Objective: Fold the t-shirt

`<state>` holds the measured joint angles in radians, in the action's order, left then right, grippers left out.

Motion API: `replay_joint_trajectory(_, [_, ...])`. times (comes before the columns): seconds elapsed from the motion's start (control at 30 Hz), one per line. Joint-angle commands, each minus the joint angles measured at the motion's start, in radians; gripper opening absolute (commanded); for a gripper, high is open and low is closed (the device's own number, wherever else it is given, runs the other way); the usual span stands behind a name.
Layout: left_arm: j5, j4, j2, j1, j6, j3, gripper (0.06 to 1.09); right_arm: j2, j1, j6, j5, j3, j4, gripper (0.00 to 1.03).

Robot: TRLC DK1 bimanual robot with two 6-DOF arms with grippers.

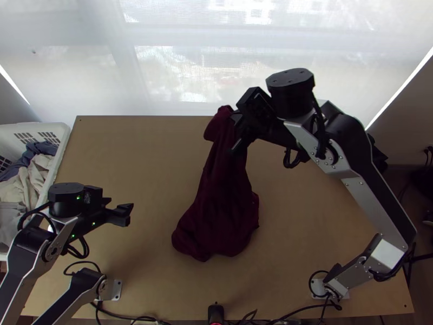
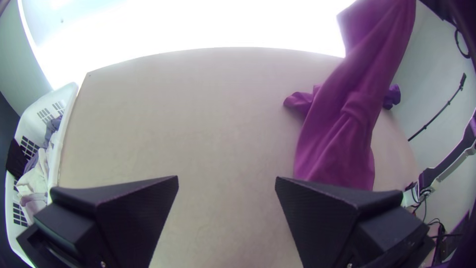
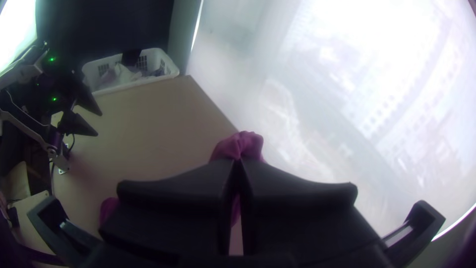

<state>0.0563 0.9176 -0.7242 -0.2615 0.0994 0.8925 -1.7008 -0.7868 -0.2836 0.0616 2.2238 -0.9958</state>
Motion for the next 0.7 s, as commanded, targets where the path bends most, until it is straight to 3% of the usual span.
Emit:
replay_joint_trajectory(0.0, [0.000,-0.002,-0.009,-0.013,0.005,0.029,1.01,0.067,-0.075,-0.114,0.173,0.088,0.120,0.03])
replay_joint_trajectory(0.23, [0.000,0.003,-0.006,-0.019,0.016,0.056,1.01,0.138,-0.158,-0.304,0.336,0.092,0.414,0.03])
replay_joint_trajectory(0.53, [-0.001,-0.002,-0.034,-0.078,0.017,0.089,1.01,0.174,-0.186,-0.517,0.379,0.119,0.626,0.03])
replay_joint_trajectory(0.67, [0.000,-0.014,-0.061,-0.124,0.017,0.088,1.01,0.188,-0.170,-0.552,0.389,0.106,0.640,0.03])
